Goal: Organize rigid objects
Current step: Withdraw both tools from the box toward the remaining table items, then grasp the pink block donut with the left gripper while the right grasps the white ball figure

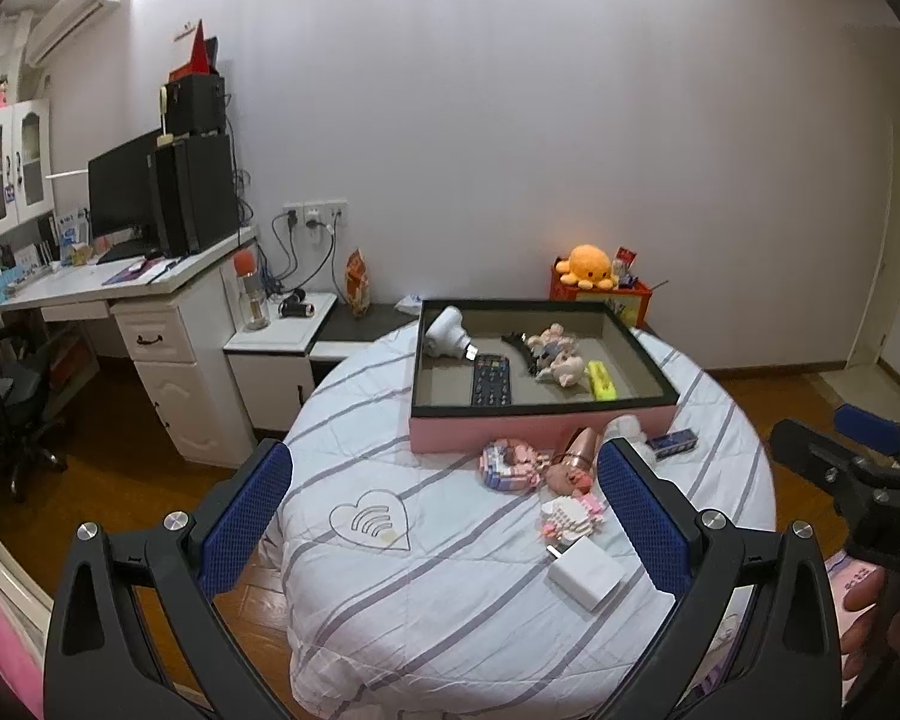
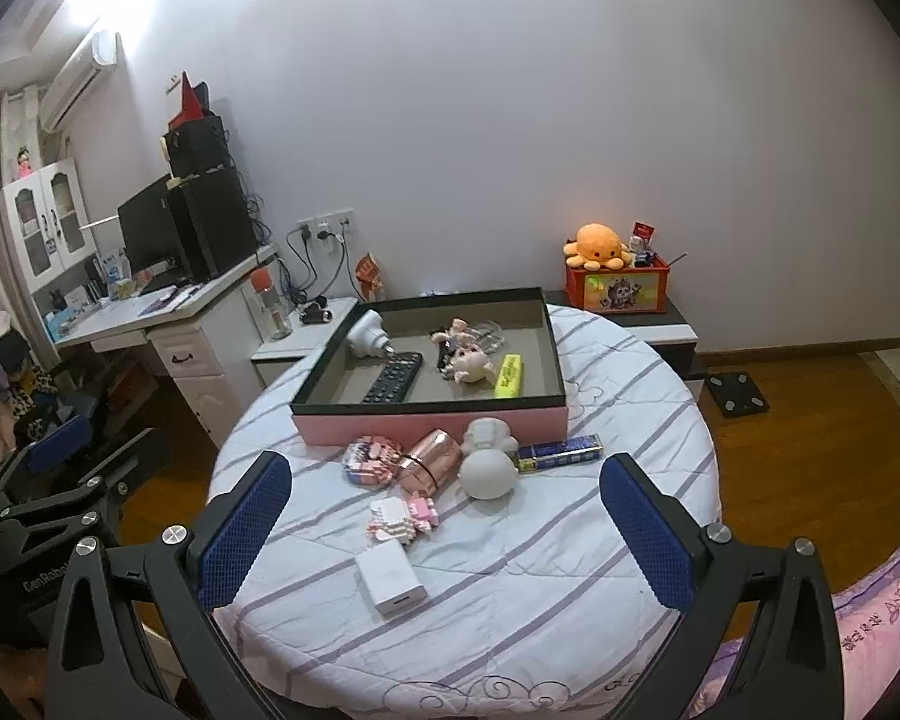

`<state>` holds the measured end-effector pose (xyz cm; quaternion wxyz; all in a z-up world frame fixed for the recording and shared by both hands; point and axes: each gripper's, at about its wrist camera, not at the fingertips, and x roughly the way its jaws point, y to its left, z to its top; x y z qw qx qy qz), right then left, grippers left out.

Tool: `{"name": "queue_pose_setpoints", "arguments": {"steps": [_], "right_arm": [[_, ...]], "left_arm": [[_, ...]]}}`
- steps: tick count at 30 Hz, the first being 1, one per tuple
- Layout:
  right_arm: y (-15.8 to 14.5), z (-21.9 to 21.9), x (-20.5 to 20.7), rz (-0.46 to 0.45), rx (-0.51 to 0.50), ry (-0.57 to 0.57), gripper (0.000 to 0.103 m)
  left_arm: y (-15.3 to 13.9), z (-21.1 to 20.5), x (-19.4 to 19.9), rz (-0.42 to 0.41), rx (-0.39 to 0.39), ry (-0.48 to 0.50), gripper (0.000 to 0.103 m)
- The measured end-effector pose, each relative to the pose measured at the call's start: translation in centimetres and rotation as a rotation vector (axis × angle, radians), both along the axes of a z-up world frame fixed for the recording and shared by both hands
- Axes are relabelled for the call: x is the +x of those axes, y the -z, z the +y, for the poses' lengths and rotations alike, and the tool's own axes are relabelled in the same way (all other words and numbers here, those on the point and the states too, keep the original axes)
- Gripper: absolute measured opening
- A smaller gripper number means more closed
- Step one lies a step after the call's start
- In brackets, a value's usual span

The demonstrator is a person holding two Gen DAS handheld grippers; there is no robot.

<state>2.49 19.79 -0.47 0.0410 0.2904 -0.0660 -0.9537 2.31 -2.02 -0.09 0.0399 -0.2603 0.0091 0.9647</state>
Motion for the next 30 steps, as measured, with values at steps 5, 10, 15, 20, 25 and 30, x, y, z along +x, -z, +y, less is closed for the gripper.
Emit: {"name": "queue_pose_setpoints", "arguments": {"steps": [5,10,15,20,25,30], "right_arm": [[1.9,1.0,-1.3,-0.056,0.003,0.015,0.103],[4.0,1.7,-3.0,-0.117,0.013,0.020,0.103],[6.0,2.8,-4.8,-0.173,0.004,0.037,0.103],[7.0,3.6,-6.2,-0.203,0.003,0.043,0.103],[8.2,3.7,-8.0,-0.232,0.008,0.029,0.103],[9.8,3.2,-10.4,-0.268,0.014,0.005,0.103]], "left_arm": [[2.5,0.1,-1.7,-0.065,0.001,0.010,0.103],[5.1,0.9,-3.8,-0.123,-0.022,0.034,0.103],[7.7,2.2,-6.5,-0.177,-0.045,0.063,0.103],[9.8,3.1,-9.1,-0.222,-0.051,0.083,0.103],[11.5,3.9,-11.9,-0.255,-0.062,0.092,0.103],[12.9,4.5,-14.3,-0.285,-0.080,0.097,0.103]]}}
